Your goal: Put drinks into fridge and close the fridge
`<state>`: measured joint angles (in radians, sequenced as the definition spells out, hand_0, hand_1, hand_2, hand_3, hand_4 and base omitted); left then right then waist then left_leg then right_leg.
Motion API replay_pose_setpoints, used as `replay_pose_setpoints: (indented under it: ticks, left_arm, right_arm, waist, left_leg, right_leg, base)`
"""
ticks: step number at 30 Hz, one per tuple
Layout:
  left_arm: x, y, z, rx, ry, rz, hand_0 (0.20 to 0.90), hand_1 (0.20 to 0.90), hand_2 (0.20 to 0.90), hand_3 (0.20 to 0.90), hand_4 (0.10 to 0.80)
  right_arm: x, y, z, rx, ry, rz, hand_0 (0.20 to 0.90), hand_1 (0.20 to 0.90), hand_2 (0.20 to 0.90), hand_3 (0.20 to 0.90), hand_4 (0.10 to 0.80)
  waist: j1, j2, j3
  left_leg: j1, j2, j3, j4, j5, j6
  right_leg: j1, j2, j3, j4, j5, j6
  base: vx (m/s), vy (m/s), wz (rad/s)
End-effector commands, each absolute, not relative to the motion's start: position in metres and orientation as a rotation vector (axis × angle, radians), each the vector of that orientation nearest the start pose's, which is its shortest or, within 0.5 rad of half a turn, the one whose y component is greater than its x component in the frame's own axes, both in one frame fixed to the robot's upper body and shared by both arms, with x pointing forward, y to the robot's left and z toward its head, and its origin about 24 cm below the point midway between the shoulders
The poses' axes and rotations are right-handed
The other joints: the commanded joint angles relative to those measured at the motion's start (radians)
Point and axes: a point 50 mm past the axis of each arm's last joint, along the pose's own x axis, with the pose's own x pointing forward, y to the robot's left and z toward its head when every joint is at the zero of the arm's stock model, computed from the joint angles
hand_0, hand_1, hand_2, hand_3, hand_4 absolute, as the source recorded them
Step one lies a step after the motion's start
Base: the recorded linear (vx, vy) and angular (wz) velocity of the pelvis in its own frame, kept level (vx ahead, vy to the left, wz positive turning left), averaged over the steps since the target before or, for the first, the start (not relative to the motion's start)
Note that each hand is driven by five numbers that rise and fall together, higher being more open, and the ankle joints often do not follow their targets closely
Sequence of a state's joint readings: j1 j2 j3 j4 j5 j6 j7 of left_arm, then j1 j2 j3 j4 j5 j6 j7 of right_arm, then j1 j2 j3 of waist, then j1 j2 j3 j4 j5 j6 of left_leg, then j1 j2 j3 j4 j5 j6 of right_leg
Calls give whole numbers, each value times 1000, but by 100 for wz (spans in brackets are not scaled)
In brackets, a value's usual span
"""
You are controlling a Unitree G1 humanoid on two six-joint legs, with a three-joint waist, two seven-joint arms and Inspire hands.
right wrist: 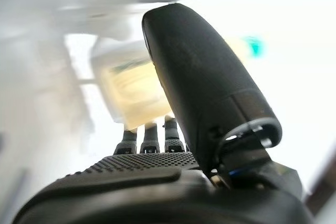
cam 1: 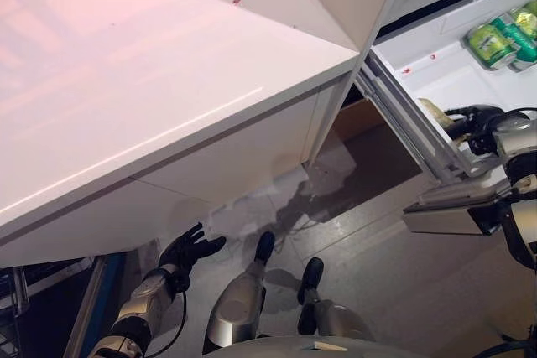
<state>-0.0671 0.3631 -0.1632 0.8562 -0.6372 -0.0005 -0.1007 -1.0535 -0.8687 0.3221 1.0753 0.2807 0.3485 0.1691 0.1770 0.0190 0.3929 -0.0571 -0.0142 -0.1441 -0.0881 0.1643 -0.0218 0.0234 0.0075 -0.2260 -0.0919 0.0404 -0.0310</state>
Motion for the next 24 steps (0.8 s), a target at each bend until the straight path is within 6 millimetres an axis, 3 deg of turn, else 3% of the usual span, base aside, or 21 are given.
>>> replay_pose_setpoints:
  ticks: [1,5,10,14,18,22,24]
  left_arm:
    - [158,262,-115,-142,841,171,900,900,900,900,800]
    - [136,265,-127,-97,933,184,900,900,900,900,800]
    - [121,263,-137,-65,1014,176,900,900,900,900,800]
    - [117,256,-142,-67,1038,156,900,900,900,900,800]
    - [120,251,-142,-67,1035,146,900,900,900,900,800]
    - [122,250,-141,-41,1025,141,900,900,900,900,800]
    - [121,250,-141,-20,1028,132,900,900,900,900,800]
  right_arm:
    - [357,-349,275,-571,-32,-358,900,900,900,900,800]
    - [340,-322,316,-622,-359,-328,900,900,900,900,800]
    - [314,-312,333,-639,-600,-383,900,900,900,900,800]
    - [292,-316,336,-594,-780,-506,900,900,900,900,800]
    - [284,-327,320,-448,-811,-590,900,900,900,900,800]
    - [281,-349,274,-152,-751,-690,900,900,900,900,800]
    - [280,-354,260,-97,-732,-728,900,900,900,900,800]
  waist:
    - [-20,-65,-112]
    - [-55,-89,-166]
    - [-96,-100,-225]
    - [-125,-100,-267]
    - [-134,-97,-277]
    - [-123,-90,-244]
    - [-118,-90,-228]
  left_leg:
    - [47,-14,57,42,-136,7]
    - [79,-19,74,34,-147,13]
    - [111,-22,101,28,-166,22]
    - [133,-29,125,39,-192,32]
    - [137,-46,127,108,-239,51]
    - [121,-72,129,276,-323,73]
    - [113,-78,126,323,-348,79]
  right_leg:
    - [-11,-12,42,88,-44,30]
    - [14,-10,70,78,-45,39]
    - [33,-11,103,68,-45,51]
    - [45,-19,136,66,-45,63]
    - [49,-34,177,104,-61,65]
    - [63,-65,168,196,-100,56]
    - [63,-70,164,227,-113,53]
  base:
    - [43,37,-10]
    - [34,43,-19]
    - [32,70,-26]
    - [29,75,-33]
    - [45,60,-31]
    - [100,13,-28]
    - [87,-9,-4]
